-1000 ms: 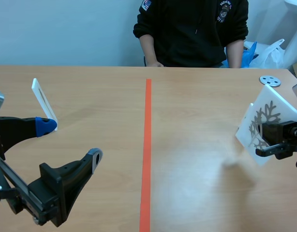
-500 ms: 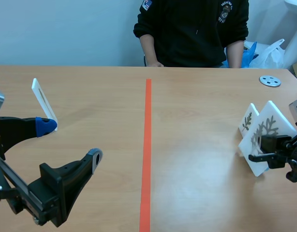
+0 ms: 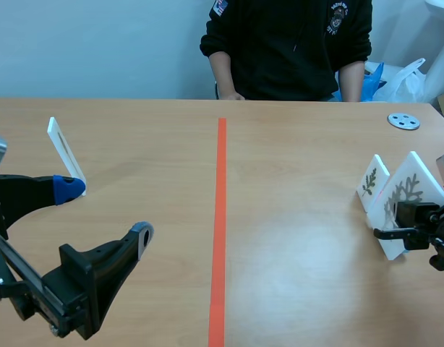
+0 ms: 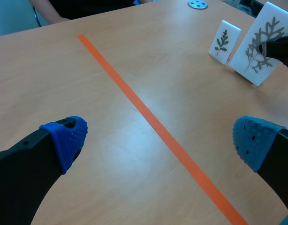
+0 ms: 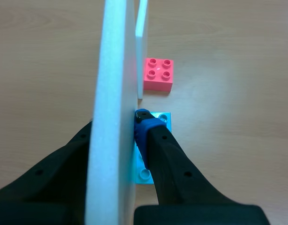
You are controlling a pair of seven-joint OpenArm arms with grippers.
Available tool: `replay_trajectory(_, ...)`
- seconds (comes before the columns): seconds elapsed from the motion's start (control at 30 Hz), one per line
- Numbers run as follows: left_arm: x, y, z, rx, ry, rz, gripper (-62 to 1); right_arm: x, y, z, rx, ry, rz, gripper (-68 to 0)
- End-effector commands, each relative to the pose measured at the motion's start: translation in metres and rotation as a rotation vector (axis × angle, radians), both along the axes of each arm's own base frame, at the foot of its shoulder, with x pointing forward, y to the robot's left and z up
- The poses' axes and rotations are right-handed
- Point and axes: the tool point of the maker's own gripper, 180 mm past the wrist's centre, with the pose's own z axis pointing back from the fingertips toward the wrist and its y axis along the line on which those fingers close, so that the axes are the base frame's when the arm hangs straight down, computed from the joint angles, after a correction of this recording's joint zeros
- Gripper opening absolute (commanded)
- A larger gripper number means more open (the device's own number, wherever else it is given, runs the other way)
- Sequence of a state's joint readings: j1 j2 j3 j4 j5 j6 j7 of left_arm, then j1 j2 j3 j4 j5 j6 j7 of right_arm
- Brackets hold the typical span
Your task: Sort the leaf by its shape. The table is split by an orange tape line. A compound leaf with several leaflets goes to the left side, a simple leaf with one blade goes to the right side. Return to the home posture when a red brick is placed on the table.
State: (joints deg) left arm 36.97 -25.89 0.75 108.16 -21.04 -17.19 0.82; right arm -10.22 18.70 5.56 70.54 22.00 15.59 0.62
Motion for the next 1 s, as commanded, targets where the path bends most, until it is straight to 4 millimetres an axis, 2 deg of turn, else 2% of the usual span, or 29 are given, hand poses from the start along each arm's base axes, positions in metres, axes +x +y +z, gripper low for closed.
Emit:
replay_trajectory(0.0, 0.001, -0.002, 0.008, -0.023, -0.023, 0.001, 1.4, 0.009, -0.006, 0.017, -0.011, -0.056, -0.005, -66.0)
replay_trajectory(0.3, 0.001, -0.002, 0.008, -0.023, -0.023, 0.001, 1.4, 0.01, -0.007, 0.019, -0.026, -0.07, 0.0, -65.9)
replay_trajectory(0.57, 0.001, -0.002, 0.008, -0.023, -0.023, 0.001, 1.4, 0.01, -0.007, 0.019, -0.026, -0.07, 0.0, -54.2)
replay_trajectory(0.63, 0.001, -0.002, 0.008, -0.023, -0.023, 0.001, 1.4, 0.01, -0.007, 0.019, -0.026, -0.07, 0.0, -49.0)
replay_trajectory(0.77, 0.001, -0.002, 0.008, -0.023, -0.023, 0.001, 1.4, 0.011, -0.009, 0.024, -0.024, -0.086, -0.008, -33.1)
replay_trajectory(0.87, 0.001, -0.002, 0.008, -0.023, -0.023, 0.001, 1.4, 0.014, -0.019, 0.038, 0.001, -0.132, -0.041, -24.9)
replay_trajectory(0.97, 0.001, -0.002, 0.008, -0.023, -0.023, 0.001, 1.4, 0.018, -0.029, 0.061, 0.012, -0.194, -0.061, -17.9)
